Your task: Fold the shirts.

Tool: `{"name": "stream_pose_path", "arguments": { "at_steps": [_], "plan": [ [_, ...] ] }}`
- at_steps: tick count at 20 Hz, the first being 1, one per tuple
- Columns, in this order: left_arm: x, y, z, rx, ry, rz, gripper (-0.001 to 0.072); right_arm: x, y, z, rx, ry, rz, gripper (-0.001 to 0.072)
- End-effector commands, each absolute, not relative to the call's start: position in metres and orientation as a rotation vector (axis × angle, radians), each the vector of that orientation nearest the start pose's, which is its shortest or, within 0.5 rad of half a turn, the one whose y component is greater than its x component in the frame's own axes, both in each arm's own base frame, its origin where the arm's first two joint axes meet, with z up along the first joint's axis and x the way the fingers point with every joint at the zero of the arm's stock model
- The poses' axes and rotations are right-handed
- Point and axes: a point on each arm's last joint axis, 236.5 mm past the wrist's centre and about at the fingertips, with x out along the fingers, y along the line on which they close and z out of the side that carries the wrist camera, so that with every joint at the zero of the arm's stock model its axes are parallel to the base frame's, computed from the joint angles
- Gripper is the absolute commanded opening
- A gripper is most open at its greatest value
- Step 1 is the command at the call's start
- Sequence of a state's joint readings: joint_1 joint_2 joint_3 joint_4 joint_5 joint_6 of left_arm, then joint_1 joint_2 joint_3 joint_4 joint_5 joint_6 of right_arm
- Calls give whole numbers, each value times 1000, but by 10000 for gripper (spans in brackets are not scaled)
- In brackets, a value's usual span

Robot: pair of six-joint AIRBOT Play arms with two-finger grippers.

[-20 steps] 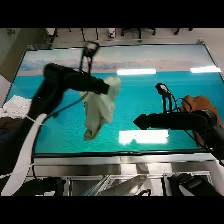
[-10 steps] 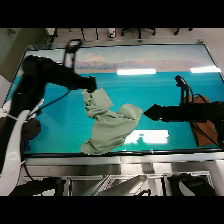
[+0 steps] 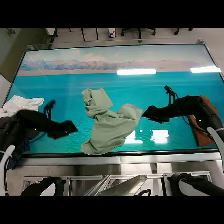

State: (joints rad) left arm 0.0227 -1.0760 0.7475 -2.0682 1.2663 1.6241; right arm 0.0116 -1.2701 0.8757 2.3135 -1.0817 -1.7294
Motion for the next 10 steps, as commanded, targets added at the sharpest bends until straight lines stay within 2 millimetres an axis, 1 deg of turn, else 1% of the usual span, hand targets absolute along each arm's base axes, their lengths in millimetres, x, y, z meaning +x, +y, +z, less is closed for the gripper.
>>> {"name": "stream_pose_path", "arguments": {
  "at_steps": [1, 3, 6, 8, 10],
  "plan": [
    [200, -120, -77, -618, 1624, -298, 640, 338, 151, -73, 683, 1461, 387, 501],
    [189, -126, -87, -660, 1662, -305, 639, 336, 153, -88, 688, 1494, 391, 501],
    [187, -144, -96, -672, 1682, -333, 639, 340, 153, -105, 695, 1506, 362, 500],
    [186, -159, -105, -646, 1693, -353, 639, 343, 159, -109, 691, 1496, 378, 499],
    [184, -170, -117, -615, 1708, -357, 638, 348, 169, -111, 685, 1490, 392, 493]
  ]
}}
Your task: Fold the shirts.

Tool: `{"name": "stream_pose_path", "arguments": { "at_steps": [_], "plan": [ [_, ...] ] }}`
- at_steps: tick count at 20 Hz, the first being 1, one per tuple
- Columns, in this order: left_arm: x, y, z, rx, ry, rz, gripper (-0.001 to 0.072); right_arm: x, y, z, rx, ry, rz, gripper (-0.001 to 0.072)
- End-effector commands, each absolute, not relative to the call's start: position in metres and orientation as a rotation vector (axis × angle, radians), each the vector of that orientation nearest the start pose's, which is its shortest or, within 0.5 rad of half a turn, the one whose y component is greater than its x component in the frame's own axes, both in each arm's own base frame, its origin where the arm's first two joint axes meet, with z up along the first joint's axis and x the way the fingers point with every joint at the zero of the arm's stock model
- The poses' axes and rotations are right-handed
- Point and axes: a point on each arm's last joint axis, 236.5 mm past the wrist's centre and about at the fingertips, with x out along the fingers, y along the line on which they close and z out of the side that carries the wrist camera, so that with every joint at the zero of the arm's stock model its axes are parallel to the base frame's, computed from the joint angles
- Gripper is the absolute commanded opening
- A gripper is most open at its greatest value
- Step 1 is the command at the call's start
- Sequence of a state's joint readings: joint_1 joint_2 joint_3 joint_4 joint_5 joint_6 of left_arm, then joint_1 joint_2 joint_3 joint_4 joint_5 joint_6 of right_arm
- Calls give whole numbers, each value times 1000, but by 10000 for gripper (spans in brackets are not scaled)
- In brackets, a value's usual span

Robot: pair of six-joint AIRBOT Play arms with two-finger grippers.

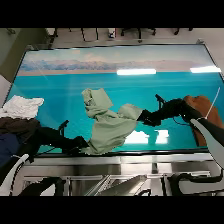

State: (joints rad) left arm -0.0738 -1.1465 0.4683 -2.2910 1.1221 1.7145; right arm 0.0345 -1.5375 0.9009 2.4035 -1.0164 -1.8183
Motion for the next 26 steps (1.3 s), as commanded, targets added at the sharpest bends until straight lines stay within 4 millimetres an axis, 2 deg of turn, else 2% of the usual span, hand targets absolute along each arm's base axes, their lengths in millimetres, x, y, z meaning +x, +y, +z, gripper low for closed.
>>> {"name": "stream_pose_path", "arguments": {
  "at_steps": [1, 2, 4, 5, 6, 7, 8, 9, 10, 11, 12, 13, 14, 15, 16, 17, 18, 19, 20, 21, 23, 24, 26],
  "plan": [
    [182, -172, -123, -605, 1718, -352, 622, 350, 174, -112, 674, 1492, 401, 404],
    [181, -171, -128, -602, 1730, -344, 425, 354, 178, -113, 668, 1495, 411, 343],
    [183, -168, -132, -618, 1733, -323, 174, 363, 185, -113, 660, 1487, 428, 339],
    [190, -165, -129, -628, 1711, -314, 158, 370, 188, -109, 658, 1471, 438, 235],
    [201, -162, -122, -635, 1673, -316, 98, 378, 190, -101, 652, 1443, 457, 53],
    [217, -160, -110, -640, 1611, -324, 98, 388, 192, -93, 644, 1413, 473, 15],
    [236, -158, -91, -641, 1532, -338, 67, 398, 194, -83, 639, 1383, 484, 15],
    [258, -155, -65, -634, 1433, -357, 50, 407, 196, -72, 637, 1356, 501, 15],
    [282, -151, -32, -632, 1321, -372, 49, 416, 200, -54, 633, 1325, 534, 15],
    [302, -147, 5, -627, 1205, -387, 13, 423, 204, -28, 617, 1288, 576, 15],
    [322, -143, 56, -605, 1059, -412, 13, 431, 206, 11, 593, 1225, 631, 14],
    [336, -138, 113, -577, 906, -436, 13, 438, 207, 59, 561, 1138, 681, 14],
    [344, -133, 185, -538, 719, -461, 13, 444, 204, 122, 511, 1010, 727, 15],
    [339, -128, 262, -493, 530, -487, 13, 443, 198, 188, 458, 864, 756, 14],
    [324, -125, 336, -455, 352, -509, 13, 432, 189, 265, 396, 685, 773, 15],
    [296, -121, 413, -412, 160, -528, 13, 409, 180, 341, 327, 503, 782, 14],
    [262, -120, 476, -376, -1, -551, 13, 379, 173, 405, 239, 335, 785, 15],
    [226, -119, 526, -341, -137, -572, 13, 343, 167, 458, 144, 178, 773, 15],
    [188, -119, 569, -304, -256, -589, 13, 301, 161, 506, 51, 28, 746, 14],
    [160, -118, 599, -283, -334, -593, 13, 264, 155, 541, -18, -97, 714, 15],
    [132, -117, 630, -256, -400, -597, 13, 209, 134, 586, -119, -298, 591, 15],
    [130, -118, 637, -259, -401, -604, 13, 198, 120, 597, -151, -345, 515, 15],
    [155, -121, 634, -293, -346, -616, 13, 199, 104, 602, -185, -368, 433, 15]
  ]
}}
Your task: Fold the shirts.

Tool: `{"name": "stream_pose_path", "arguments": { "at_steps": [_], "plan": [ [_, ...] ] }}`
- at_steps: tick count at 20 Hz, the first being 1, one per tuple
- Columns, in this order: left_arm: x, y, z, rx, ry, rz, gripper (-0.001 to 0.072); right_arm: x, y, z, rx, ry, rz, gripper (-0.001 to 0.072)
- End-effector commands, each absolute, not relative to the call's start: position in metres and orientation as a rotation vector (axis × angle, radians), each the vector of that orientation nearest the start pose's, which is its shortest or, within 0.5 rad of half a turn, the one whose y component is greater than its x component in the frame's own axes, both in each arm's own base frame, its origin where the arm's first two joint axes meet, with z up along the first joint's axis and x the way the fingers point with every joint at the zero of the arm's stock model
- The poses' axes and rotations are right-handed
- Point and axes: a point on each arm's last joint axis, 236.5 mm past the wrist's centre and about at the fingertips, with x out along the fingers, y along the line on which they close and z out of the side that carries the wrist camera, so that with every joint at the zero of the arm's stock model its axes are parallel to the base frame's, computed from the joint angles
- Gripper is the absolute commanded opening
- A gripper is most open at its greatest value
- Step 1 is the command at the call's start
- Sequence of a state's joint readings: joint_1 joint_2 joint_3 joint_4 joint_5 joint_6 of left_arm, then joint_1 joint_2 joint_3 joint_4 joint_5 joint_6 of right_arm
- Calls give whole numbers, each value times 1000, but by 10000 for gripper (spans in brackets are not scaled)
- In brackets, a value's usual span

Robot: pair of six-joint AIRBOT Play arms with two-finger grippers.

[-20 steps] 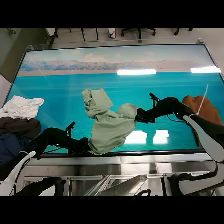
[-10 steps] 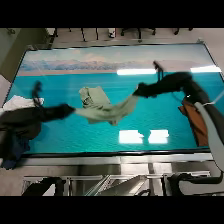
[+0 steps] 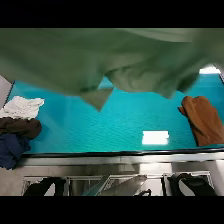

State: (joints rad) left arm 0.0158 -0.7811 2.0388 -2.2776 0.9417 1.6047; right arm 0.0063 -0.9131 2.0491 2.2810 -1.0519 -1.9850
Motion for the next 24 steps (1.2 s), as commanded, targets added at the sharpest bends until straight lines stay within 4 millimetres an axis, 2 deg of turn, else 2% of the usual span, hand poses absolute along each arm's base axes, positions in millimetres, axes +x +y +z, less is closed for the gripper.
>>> {"name": "stream_pose_path", "arguments": {
  "at_steps": [1, 2, 3, 4, 5, 8, 9, 11, 12, 14, 15, 16, 18, 19, 20, 21, 23, 24],
  "plan": [
    [181, -123, 622, -314, -281, -618, 13, 213, 103, 596, -185, -339, 428, 14],
    [210, -126, 604, -340, -201, -619, 13, 234, 104, 584, -176, -292, 438, 15],
    [243, -130, 577, -375, -106, -626, 13, 265, 108, 566, -152, -227, 462, 15],
    [276, -136, 546, -410, -8, -627, 13, 298, 112, 545, -122, -157, 485, 15],
    [312, -144, 505, -428, 104, -622, 13, 335, 117, 518, -86, -77, 511, 14],
    [400, -171, 372, -451, 411, -604, 13, 455, 134, 407, 69, 202, 595, 14],
    [424, -176, 324, -468, 511, -582, 13, 488, 138, 368, 128, 285, 609, 14],
    [458, -178, 231, -487, 699, -534, 13, 545, 146, 277, 253, 467, 621, 15],
    [469, -175, 186, -492, 789, -509, 13, 564, 152, 232, 290, 547, 628, 15],
    [478, -168, 97, -512, 963, -456, 13, 587, 171, 142, 365, 717, 632, 15],
    [479, -162, 61, -525, 1030, -428, 13, 593, 181, 105, 384, 781, 633, 15],
    [480, -153, 28, -543, 1088, -394, 14, 595, 191, 74, 401, 831, 639, 15],
    [485, -135, -19, -575, 1158, -336, 13, 596, 207, 29, 441, 912, 639, 16],
    [488, -129, -34, -591, 1183, -317, 13, 595, 209, 19, 460, 936, 631, 22],
    [492, -123, -45, -601, 1201, -304, 13, 593, 209, 16, 471, 953, 630, 156],
    [495, -121, -55, -608, 1215, -297, 13, 590, 205, 21, 470, 959, 635, 322],
    [504, -120, -65, -611, 1225, -294, 13, 577, 179, 47, 487, 992, 637, 323],
    [509, -120, -67, -610, 1225, -298, 14, 563, 159, 66, 506, 1024, 632, 323]
  ]
}}
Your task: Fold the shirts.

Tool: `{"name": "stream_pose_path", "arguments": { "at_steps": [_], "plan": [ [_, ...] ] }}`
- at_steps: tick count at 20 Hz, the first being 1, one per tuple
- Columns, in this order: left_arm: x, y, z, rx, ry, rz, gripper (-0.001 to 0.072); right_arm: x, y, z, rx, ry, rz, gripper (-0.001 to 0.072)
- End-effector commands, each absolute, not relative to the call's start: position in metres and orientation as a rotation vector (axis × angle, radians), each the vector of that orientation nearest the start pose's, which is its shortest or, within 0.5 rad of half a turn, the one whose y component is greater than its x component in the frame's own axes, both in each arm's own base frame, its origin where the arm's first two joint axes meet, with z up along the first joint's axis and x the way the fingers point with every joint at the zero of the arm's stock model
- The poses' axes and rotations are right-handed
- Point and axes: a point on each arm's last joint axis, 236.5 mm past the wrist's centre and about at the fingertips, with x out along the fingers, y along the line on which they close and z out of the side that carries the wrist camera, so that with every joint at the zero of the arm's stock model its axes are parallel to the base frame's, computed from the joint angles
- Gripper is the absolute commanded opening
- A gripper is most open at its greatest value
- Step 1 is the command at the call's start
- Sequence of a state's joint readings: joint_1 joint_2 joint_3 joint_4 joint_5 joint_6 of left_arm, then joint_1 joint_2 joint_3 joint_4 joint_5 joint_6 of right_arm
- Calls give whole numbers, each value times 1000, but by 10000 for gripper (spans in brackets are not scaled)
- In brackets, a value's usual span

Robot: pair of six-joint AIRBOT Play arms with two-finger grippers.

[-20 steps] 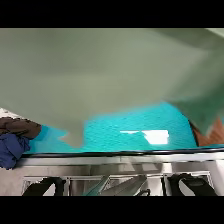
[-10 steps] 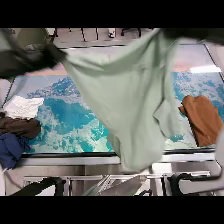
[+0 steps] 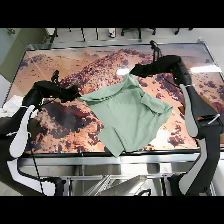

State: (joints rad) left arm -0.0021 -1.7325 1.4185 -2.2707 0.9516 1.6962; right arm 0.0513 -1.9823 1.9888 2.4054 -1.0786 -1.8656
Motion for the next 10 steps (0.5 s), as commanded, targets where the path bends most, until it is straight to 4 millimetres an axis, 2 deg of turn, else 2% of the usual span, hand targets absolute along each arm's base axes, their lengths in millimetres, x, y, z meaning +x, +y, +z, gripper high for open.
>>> {"name": "stream_pose_path", "arguments": {
  "at_steps": [1, 3, 4, 5, 7, 9, 10],
  "plan": [
    [517, -119, -67, -609, 1217, -299, 13, 547, 139, 83, 523, 1062, 628, 323],
    [531, -117, -61, -603, 1191, -308, 13, 505, 107, 108, 569, 1162, 592, 323],
    [539, -117, -55, -598, 1174, -316, 13, 480, 92, 111, 569, 1223, 536, 323],
    [545, -117, -49, -593, 1159, -324, 14, 457, 77, 107, 548, 1273, 456, 321],
    [554, -120, -39, -581, 1145, -349, 13, 398, 52, 85, 497, 1352, 273, 321],
    [557, -124, -33, -571, 1155, -377, 13, 334, 64, 59, 580, 1368, 208, 330],
    [557, -127, -31, -566, 1162, -390, 14, 305, 80, 40, 677, 1348, 196, 474]
  ]
}}
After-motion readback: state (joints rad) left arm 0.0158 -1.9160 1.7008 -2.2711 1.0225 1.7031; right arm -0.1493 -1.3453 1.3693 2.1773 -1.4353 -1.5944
